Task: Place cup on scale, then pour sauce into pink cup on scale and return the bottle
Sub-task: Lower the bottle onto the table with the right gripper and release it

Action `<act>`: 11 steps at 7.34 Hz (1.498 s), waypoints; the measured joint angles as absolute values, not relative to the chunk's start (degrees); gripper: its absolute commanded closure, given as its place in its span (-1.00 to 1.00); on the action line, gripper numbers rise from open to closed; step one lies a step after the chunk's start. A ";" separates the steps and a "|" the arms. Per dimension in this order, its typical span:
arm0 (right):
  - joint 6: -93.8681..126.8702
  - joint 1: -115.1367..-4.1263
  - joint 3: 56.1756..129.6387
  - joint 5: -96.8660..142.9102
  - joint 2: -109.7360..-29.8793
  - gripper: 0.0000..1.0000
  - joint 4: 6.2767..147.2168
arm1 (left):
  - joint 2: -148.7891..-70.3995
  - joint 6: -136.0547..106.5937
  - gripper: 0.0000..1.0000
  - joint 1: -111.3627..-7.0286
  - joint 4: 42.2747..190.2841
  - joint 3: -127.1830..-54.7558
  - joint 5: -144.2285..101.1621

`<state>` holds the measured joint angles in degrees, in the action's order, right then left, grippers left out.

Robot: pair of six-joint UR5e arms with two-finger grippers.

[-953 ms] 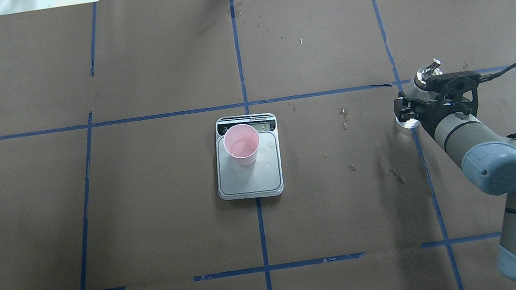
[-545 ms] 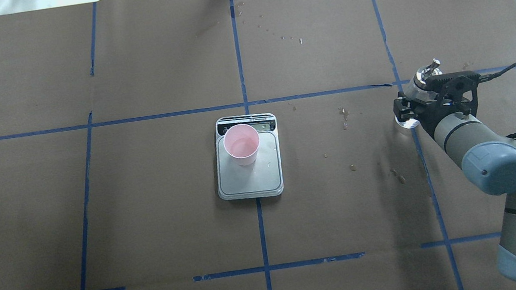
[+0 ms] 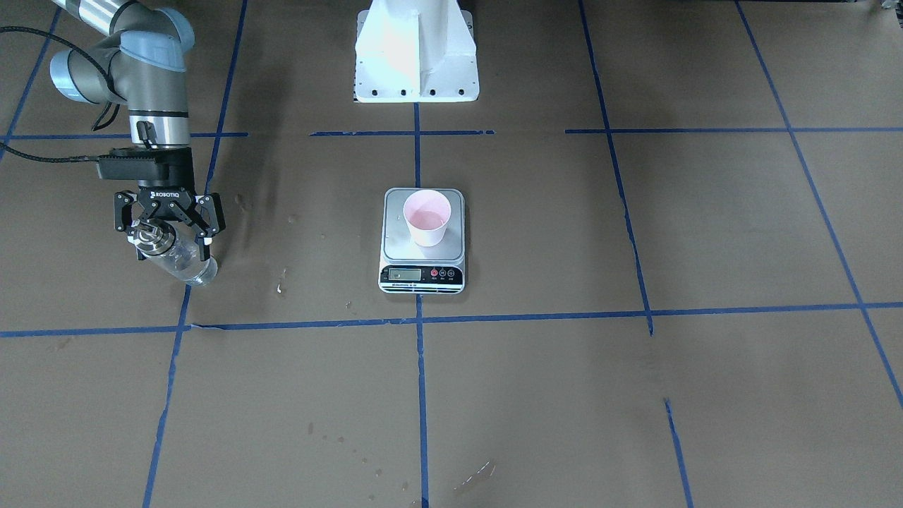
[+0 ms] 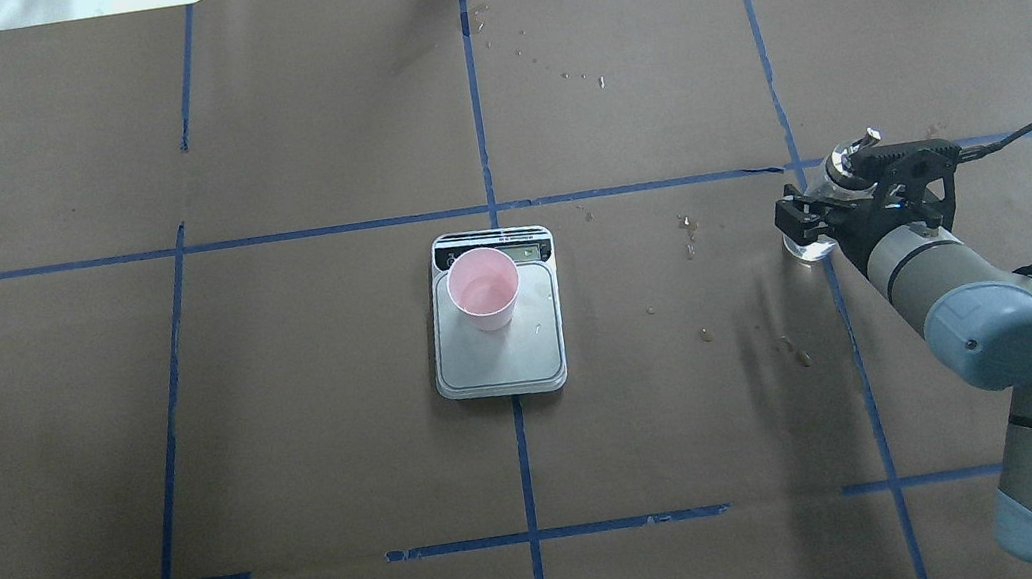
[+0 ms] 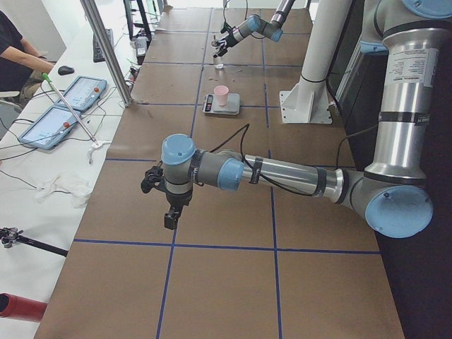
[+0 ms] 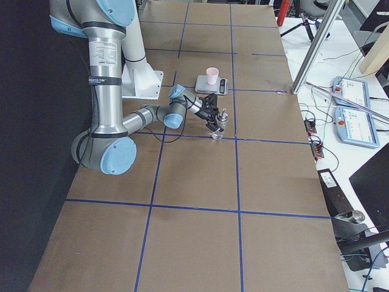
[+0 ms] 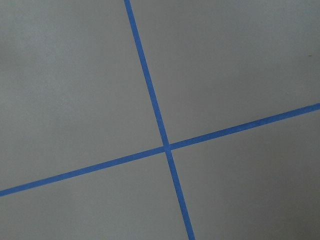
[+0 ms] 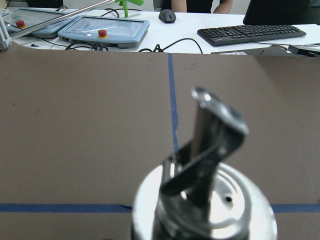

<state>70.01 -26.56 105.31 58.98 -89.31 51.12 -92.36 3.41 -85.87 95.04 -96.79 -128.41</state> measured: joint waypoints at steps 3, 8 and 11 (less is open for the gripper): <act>70.30 -26.71 110.62 64.41 -90.46 -1.00 54.97 | -92.61 3.34 -1.00 -85.87 95.01 -96.77 -128.41; 70.40 -26.68 120.54 73.47 -91.06 -1.00 74.07 | -92.62 3.40 -1.00 -85.87 95.01 -96.85 -128.41; 70.32 -27.18 126.98 83.44 -86.34 -1.00 92.59 | -92.61 3.43 -1.00 -85.87 95.01 -96.94 -128.41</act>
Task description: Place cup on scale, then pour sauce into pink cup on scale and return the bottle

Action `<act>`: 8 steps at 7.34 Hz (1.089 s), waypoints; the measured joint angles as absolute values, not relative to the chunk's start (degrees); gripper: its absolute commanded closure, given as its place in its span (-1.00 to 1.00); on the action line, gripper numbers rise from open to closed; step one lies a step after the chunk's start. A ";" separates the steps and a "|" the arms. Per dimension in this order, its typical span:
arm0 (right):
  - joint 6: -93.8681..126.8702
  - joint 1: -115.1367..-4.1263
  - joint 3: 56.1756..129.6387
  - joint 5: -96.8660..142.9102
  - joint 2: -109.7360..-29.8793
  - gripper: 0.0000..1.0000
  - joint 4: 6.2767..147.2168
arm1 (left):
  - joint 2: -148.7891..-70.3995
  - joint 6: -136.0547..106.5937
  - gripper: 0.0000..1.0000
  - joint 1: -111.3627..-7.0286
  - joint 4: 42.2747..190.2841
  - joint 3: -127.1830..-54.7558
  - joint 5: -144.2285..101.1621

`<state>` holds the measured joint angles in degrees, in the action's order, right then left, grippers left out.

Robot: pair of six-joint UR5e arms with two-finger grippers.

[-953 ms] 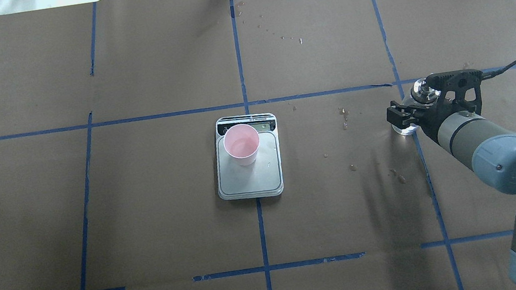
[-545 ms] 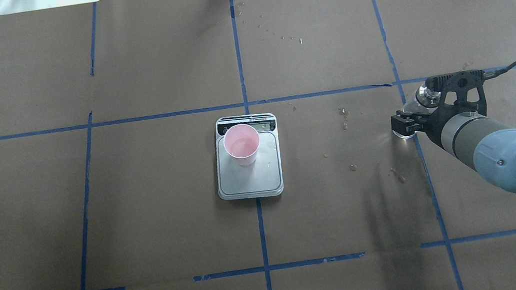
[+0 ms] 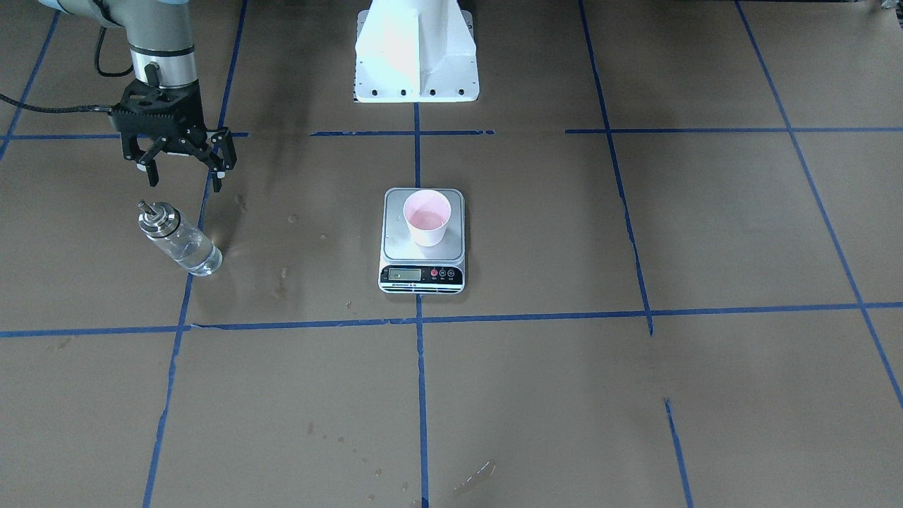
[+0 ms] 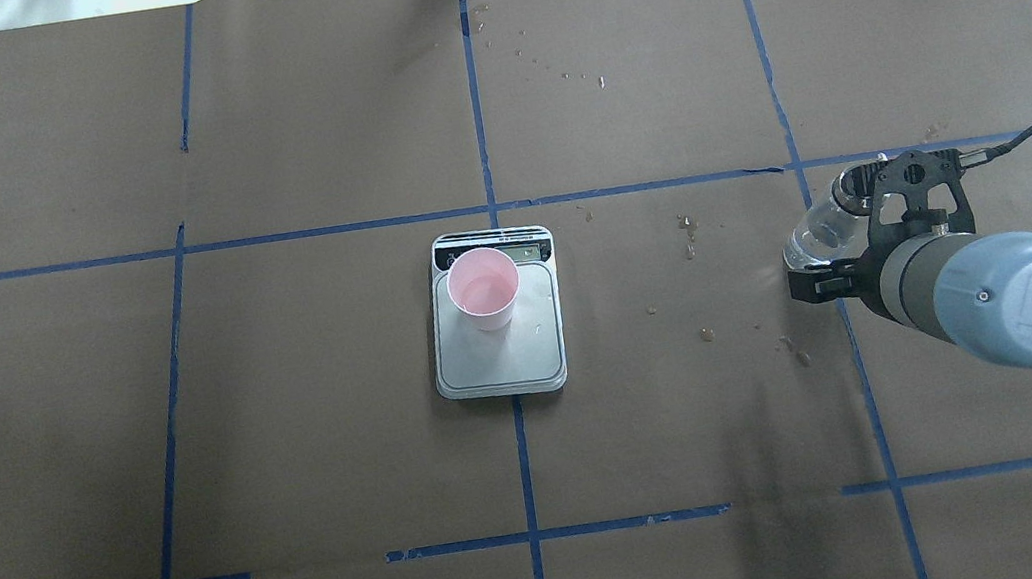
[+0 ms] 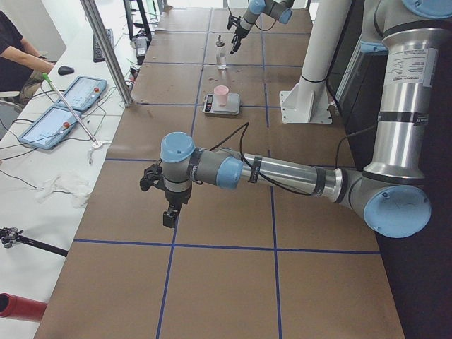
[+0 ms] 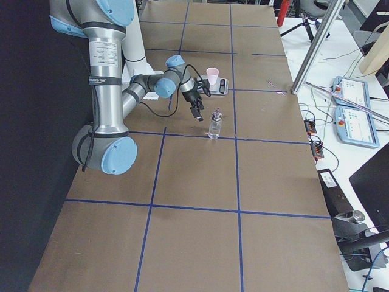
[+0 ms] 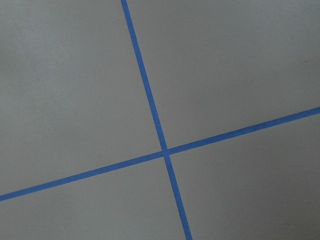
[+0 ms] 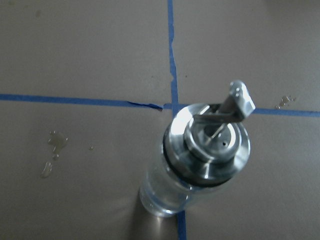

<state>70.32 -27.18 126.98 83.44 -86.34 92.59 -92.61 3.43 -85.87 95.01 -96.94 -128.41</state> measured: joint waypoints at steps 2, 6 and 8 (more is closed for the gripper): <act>69.72 -29.79 128.21 91.55 -72.38 -1.00 116.17 | -92.56 3.51 -1.00 -85.87 95.01 -96.94 -128.41; 56.01 -43.39 129.29 105.63 -61.58 -1.00 130.82 | -92.55 3.75 -1.00 -85.87 95.01 -96.97 -128.41; 41.47 -55.28 126.79 114.18 -62.66 -1.00 128.56 | -92.55 3.78 -1.00 -85.87 95.01 -97.05 -128.41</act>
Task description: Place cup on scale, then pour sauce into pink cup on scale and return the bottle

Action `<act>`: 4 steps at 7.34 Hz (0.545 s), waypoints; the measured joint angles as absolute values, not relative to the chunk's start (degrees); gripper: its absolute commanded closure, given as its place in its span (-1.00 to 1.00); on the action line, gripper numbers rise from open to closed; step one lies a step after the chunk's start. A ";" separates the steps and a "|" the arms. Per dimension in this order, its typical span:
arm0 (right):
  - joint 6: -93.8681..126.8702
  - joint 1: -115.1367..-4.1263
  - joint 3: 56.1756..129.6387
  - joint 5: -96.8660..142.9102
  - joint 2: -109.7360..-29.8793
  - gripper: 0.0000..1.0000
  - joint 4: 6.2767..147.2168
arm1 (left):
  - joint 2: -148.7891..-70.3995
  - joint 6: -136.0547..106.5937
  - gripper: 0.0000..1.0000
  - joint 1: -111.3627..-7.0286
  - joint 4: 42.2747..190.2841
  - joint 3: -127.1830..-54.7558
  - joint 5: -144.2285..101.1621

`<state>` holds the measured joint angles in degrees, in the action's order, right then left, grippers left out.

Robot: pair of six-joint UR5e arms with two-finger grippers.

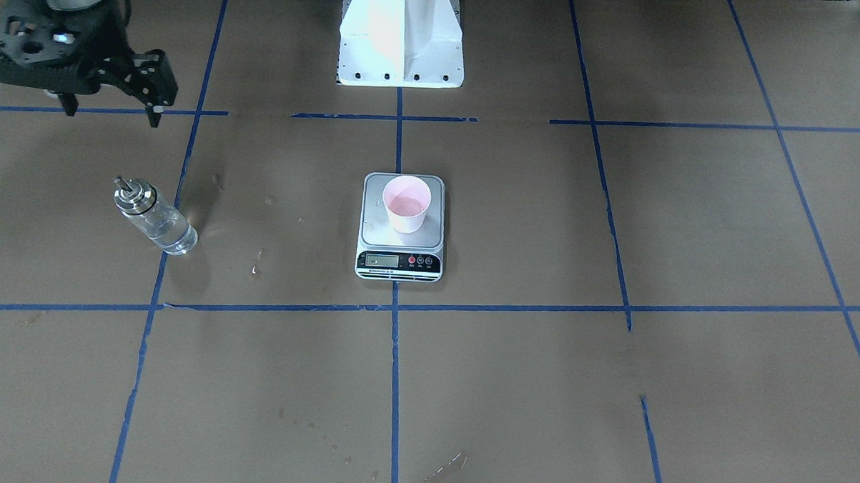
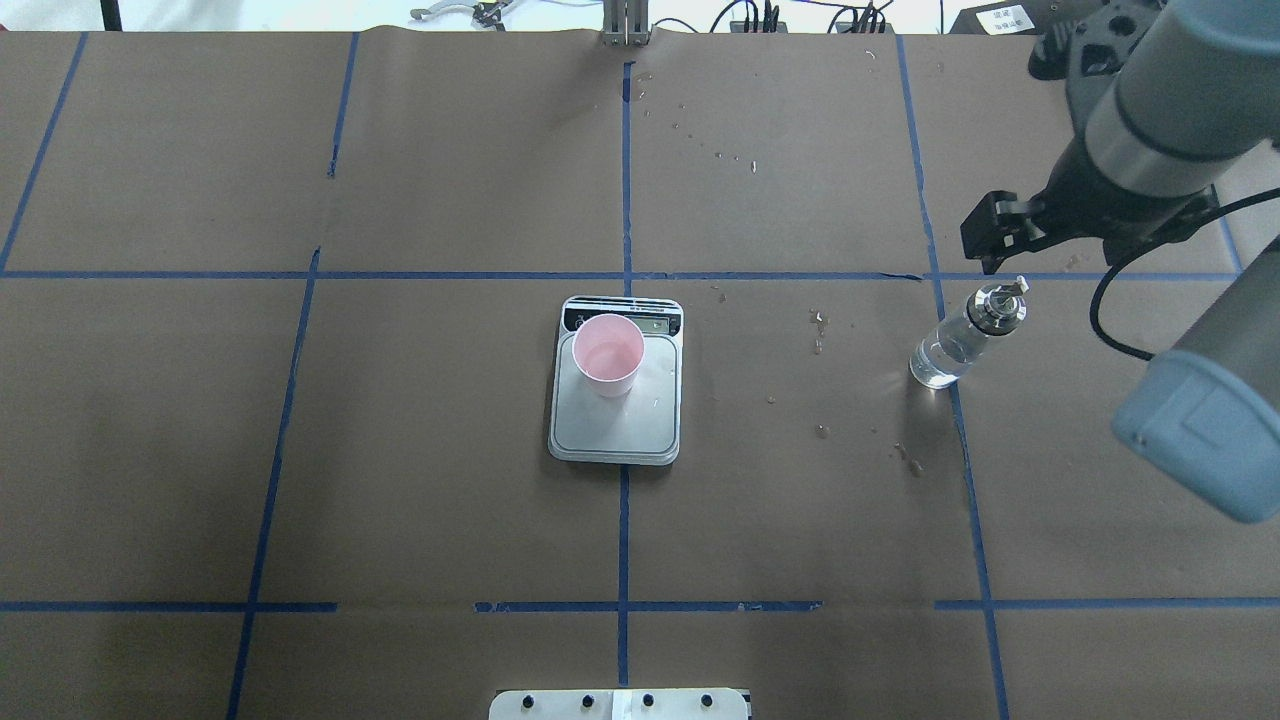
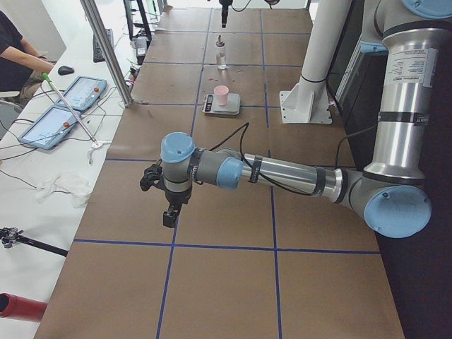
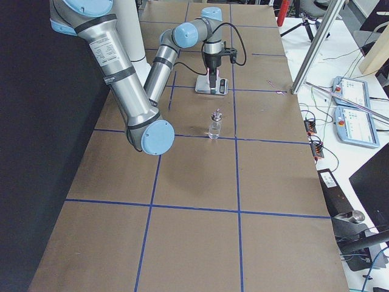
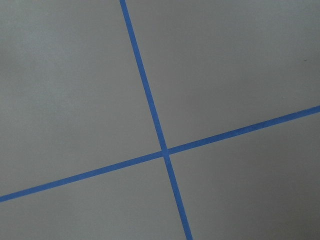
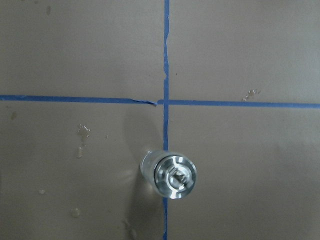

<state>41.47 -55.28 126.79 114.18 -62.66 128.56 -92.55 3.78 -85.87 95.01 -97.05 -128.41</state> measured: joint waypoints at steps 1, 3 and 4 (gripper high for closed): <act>35.23 -60.51 124.85 118.01 -64.58 -1.00 126.44 | -92.55 3.78 -1.00 -85.87 95.01 -97.08 -128.41; 22.04 -70.69 119.40 126.33 -71.76 -1.00 118.03 | -92.53 3.84 -1.00 -85.87 95.01 -97.10 -128.41; 15.07 -75.10 116.21 129.54 -75.91 -1.00 113.19 | -92.49 3.86 -1.00 -85.87 95.01 -97.04 -128.41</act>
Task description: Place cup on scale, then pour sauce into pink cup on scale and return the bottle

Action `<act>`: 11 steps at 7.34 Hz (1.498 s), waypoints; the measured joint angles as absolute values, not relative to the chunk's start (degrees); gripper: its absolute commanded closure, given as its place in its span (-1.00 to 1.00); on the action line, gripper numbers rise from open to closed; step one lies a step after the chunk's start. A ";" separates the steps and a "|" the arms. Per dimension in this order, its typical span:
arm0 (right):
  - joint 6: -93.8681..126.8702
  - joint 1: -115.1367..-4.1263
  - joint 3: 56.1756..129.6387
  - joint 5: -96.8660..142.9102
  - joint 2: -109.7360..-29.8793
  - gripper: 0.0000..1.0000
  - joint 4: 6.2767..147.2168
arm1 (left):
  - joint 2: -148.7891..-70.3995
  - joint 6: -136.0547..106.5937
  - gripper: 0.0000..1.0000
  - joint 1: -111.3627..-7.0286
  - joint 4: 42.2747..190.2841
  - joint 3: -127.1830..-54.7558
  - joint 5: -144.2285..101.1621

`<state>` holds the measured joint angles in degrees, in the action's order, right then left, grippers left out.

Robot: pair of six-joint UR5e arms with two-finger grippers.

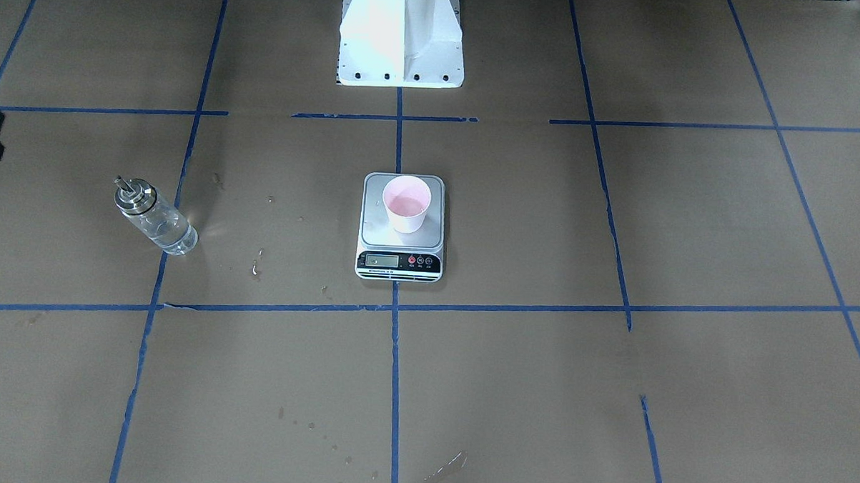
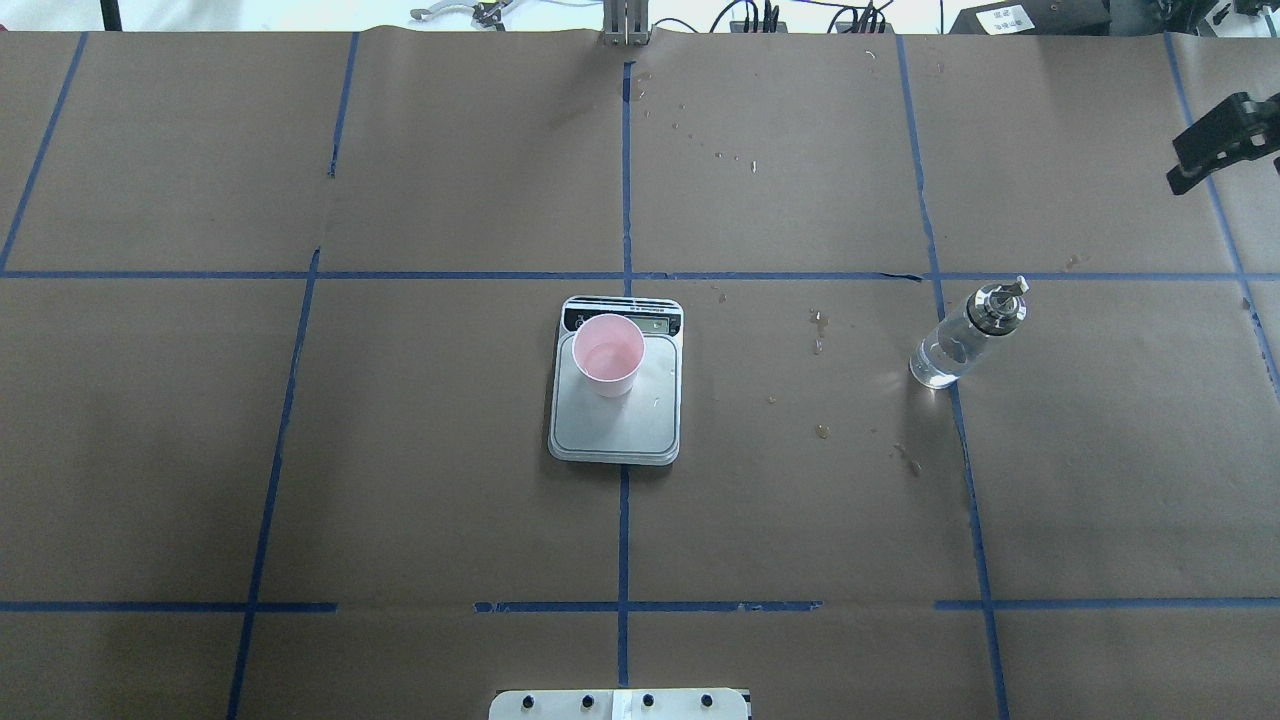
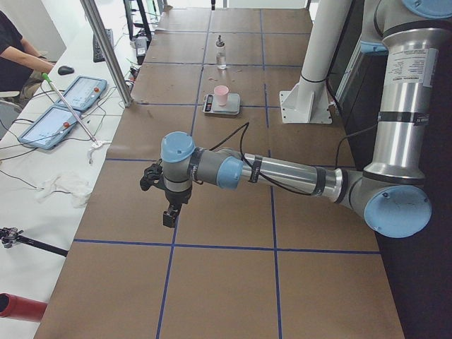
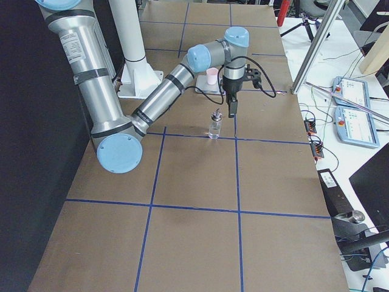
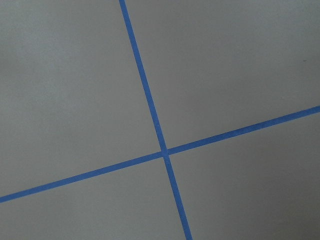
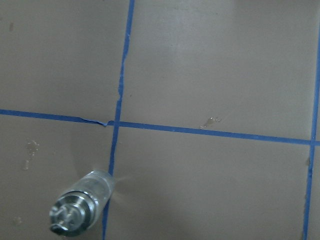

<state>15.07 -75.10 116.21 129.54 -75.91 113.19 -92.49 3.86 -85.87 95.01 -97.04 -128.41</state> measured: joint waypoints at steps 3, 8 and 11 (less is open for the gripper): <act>-1.25 -84.38 108.13 134.86 -86.97 -1.00 103.50 | -92.30 3.89 -1.00 -85.87 94.95 -96.92 -128.43; -3.78 -87.58 94.24 135.88 -94.20 -1.00 87.46 | -90.23 4.03 -1.00 -86.44 94.58 -96.57 -128.48; -3.30 -87.62 91.76 137.07 -94.13 -1.00 84.66 | -88.61 6.21 -1.00 -88.85 94.83 -91.62 -129.70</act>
<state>-3.30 -87.62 91.76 137.07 -94.13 84.66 -88.61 6.21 -88.85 94.83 -91.62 -129.70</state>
